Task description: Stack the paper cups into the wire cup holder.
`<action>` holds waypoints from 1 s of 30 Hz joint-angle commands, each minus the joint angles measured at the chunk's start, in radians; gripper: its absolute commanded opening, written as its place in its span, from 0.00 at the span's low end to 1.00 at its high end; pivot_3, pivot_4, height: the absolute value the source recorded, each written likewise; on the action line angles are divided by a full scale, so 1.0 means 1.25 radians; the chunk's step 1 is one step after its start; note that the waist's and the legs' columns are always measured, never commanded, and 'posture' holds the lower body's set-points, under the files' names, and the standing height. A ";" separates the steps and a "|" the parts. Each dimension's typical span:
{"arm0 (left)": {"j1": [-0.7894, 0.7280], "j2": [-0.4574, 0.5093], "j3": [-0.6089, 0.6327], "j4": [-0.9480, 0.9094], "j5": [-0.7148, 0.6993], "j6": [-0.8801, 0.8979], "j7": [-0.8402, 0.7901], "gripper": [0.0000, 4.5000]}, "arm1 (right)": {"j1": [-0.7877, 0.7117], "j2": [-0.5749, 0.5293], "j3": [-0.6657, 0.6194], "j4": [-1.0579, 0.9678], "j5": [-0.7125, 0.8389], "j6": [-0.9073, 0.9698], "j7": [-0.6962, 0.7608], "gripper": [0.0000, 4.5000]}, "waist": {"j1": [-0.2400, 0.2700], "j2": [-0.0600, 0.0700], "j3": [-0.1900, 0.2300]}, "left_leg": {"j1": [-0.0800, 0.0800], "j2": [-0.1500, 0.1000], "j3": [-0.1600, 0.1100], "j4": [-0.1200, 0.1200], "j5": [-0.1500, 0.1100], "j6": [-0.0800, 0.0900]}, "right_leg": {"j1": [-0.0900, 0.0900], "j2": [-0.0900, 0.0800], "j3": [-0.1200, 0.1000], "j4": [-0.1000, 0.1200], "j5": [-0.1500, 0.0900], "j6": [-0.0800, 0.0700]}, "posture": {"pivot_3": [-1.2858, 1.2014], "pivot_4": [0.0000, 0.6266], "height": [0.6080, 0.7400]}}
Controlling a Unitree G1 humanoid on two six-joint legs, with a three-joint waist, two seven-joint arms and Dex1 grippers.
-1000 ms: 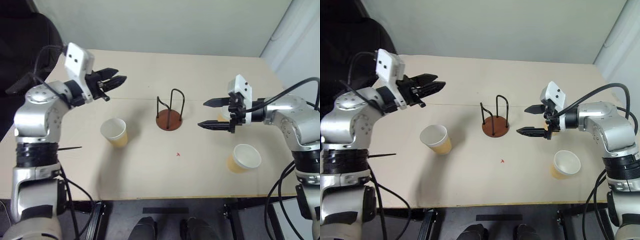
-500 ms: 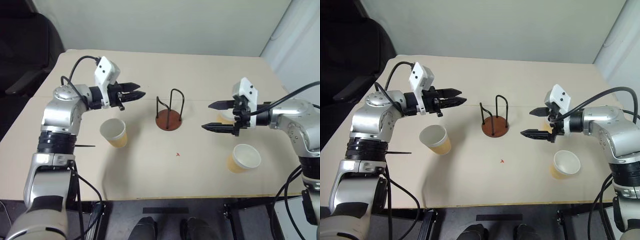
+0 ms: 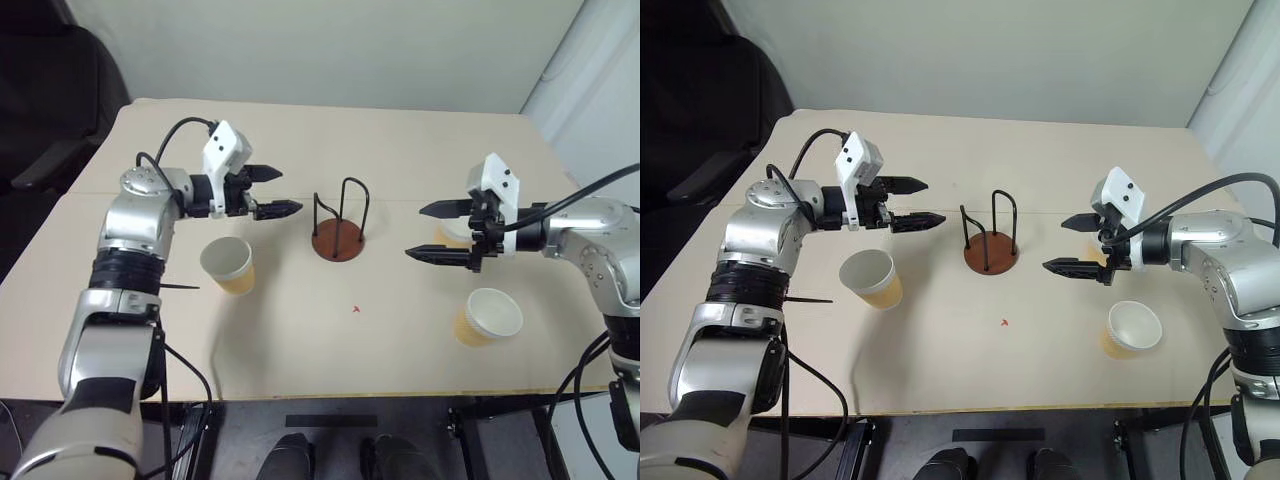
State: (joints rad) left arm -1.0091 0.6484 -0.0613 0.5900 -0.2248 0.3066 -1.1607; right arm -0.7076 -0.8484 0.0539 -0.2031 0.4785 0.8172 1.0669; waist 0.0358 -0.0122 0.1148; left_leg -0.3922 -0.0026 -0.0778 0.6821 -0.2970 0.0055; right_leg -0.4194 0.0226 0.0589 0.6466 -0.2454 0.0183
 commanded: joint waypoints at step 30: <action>-0.085 -0.153 -0.001 0.261 0.078 -0.200 0.042 0.91 | -0.008 -0.031 -0.040 -0.033 0.027 0.013 -0.015 1.00 | 0.008 0.000 0.000 | 0.000 0.000 0.000 0.000 0.000 0.000 | 0.000 0.000 0.000 0.000 0.000 0.000 | 0.52 0.24 1.00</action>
State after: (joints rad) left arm -1.0914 0.4644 -0.0830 0.9134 -0.1261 0.0827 -1.1077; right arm -0.6987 -0.8710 0.0491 -0.2102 0.4897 0.8345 1.0492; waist 0.0452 -0.0122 0.1148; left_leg -0.3927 -0.0027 -0.0775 0.6824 -0.2973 0.0060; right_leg -0.4195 0.0226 0.0589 0.6466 -0.2455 0.0184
